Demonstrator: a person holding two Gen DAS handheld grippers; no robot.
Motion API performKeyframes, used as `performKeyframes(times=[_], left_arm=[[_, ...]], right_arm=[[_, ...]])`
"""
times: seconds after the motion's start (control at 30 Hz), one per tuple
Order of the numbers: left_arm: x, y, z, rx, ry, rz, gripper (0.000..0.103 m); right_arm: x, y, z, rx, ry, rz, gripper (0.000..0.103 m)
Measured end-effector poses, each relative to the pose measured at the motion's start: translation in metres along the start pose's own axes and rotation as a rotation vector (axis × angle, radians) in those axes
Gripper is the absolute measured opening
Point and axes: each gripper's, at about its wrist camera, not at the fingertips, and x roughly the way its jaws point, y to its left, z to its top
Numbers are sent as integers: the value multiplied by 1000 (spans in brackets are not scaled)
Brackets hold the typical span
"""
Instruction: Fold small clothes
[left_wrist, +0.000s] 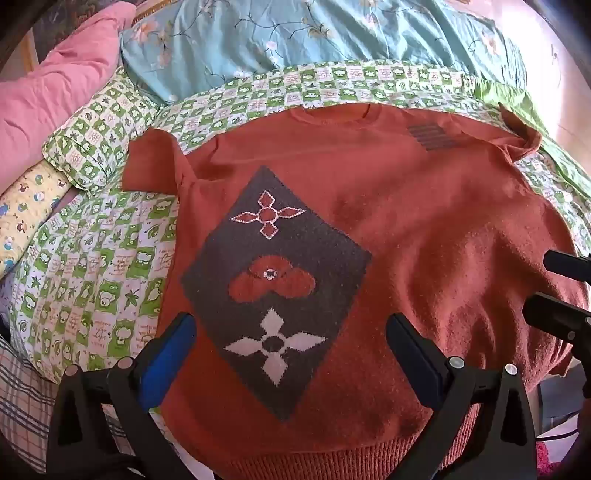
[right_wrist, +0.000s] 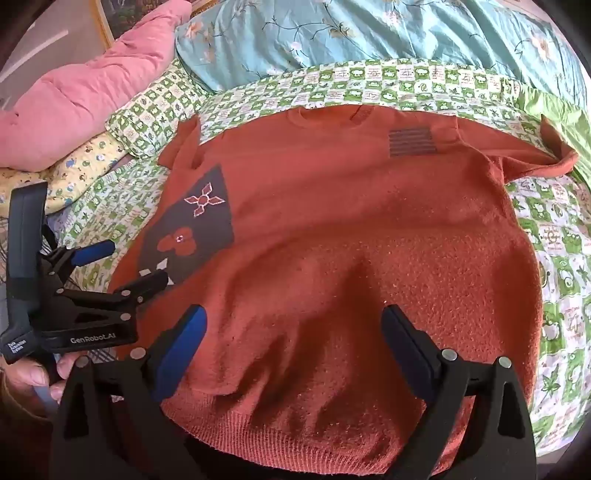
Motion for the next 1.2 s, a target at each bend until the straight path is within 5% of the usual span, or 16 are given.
performKeyframes(times=[1.2], left_arm=[[13,2,2,28,17,0,103]], right_arm=[[5,-1,4,3,6,-1,95]])
